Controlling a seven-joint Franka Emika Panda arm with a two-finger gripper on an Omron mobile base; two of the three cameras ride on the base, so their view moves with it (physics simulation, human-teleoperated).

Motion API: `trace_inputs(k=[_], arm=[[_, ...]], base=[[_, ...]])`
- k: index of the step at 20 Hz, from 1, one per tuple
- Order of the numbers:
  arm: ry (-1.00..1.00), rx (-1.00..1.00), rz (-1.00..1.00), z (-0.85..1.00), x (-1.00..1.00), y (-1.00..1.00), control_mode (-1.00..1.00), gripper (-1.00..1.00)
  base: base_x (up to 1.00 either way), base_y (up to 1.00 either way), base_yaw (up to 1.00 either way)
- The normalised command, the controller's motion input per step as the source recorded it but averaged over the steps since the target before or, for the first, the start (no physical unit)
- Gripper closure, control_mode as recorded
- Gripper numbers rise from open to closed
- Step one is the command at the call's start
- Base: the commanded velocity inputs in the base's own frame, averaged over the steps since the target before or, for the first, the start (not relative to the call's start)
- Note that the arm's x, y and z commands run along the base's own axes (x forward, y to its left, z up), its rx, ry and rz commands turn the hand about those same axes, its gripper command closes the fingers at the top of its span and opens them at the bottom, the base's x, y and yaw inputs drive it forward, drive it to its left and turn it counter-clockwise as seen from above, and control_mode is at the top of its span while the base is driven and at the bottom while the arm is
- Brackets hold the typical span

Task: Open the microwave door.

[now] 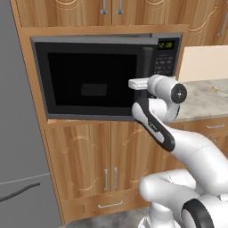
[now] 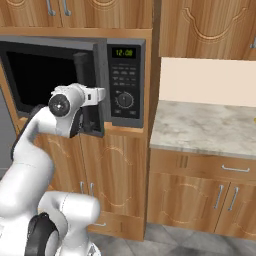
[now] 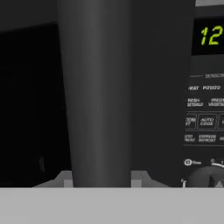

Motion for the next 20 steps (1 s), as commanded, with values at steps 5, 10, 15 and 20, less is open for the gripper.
trace_inputs(k=[5, 10, 15, 20], arm=[[-0.03, -0.01, 0.01, 0.28, -0.96, 0.41, -1.00, 1.00], [-0.04, -0.06, 0.00, 0.45, -0.92, 0.67, -1.00, 1.00], [-0.01, -0.11, 0.00, 0.49, -0.85, 0.79, -1.00, -1.00], [-0.01, -0.08, 0.00, 0.31, -0.99, 0.39, -1.00, -1.00]], base=[[0.00, 0.00, 0.00], [0.00, 0.00, 0.00], [0.00, 0.00, 0.00], [0.00, 0.00, 0.00]])
